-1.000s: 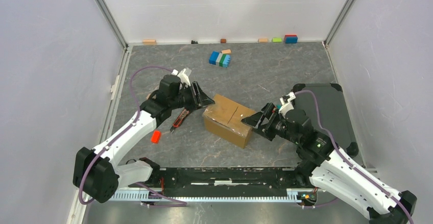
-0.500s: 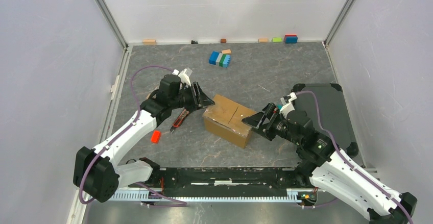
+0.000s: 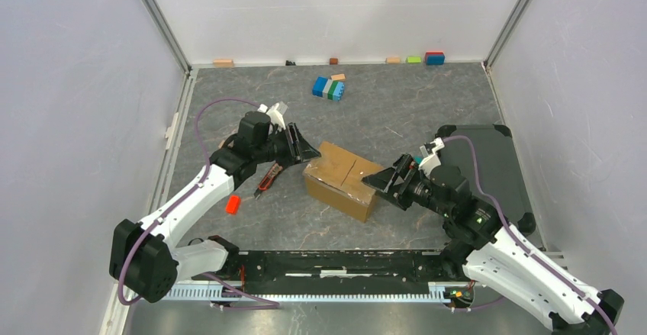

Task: Unpack the express box
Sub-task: Open the express box at the center of the board.

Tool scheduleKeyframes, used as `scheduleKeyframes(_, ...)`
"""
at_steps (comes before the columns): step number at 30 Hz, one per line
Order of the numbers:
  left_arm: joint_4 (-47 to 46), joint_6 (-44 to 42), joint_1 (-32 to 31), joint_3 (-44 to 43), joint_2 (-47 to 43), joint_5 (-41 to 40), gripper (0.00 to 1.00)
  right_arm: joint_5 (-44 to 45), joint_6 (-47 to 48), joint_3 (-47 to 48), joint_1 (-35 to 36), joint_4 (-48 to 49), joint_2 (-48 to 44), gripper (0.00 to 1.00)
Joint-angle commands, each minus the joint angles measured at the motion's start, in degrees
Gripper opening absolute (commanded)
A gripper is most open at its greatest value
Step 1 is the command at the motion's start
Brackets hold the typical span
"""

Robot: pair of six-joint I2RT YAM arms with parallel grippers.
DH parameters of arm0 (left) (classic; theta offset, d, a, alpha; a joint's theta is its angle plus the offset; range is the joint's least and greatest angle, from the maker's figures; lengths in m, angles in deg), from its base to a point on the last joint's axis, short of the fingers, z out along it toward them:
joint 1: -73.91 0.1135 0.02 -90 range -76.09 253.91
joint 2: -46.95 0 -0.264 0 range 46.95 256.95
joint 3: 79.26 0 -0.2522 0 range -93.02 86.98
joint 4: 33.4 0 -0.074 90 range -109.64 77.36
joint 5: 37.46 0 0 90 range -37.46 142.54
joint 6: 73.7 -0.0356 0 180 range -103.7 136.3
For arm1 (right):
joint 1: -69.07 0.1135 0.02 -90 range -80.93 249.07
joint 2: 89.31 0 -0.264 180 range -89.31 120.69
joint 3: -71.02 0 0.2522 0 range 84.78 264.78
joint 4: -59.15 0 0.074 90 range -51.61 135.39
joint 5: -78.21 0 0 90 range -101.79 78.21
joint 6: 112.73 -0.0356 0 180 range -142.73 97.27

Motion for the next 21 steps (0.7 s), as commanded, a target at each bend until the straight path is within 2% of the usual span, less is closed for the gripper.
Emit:
scheduleKeyframes(1, 3.5, -2.8, -0.5, -1.7, -1.2, -0.5, 0.51, 0.6, 4.7, 6.2, 0.0, -0.2, 1.3, 0.92)
scheduleKeyframes(3, 6.1, -3.5, -0.5, -1.5, -2.7, -2.4, 0.52, 1.7, 12.1, 12.9, 0.0, -4.7, 4.8, 0.91)
scheduleKeyframes(6, 9.2, -3.9, -0.5, -0.2, -4.9, -3.7, 0.52, 2.1, 28.8, 27.5, 0.2, -15.2, 15.1, 0.86)
scheduleKeyframes(8, 11.3, -4.6, -0.5, 0.3, -6.3, -4.4, 0.52, 5.4, 39.3, 36.1, 0.4, -22.9, 21.0, 0.84)
scheduleKeyframes(11, 12.4, -4.6, -0.6, 2.0, -7.9, -3.2, 0.53, 11.1, 51.8, 43.0, 0.7, -28.2, 26.8, 0.87)
scheduleKeyframes(16, 10.7, -1.0, -3.9, 5.2, -10.1, -2.8, 0.58, 13.6, 64.0, 43.1, 2.4, -27.5, 32.9, 0.9)
scheduleKeyframes(19, 5.2, 2.7, -5.9, 8.1, -10.3, -2.3, 0.58, 16.2, 65.4, 39.4, 3.5, -25.6, 34.8, 0.91)
scheduleKeyframes(21, 1.0, 4.6, -6.1, 9.9, -9.8, -2.0, 0.58, 12.7, 65.6, 37.2, 3.7, -23.2, 34.7, 0.91)
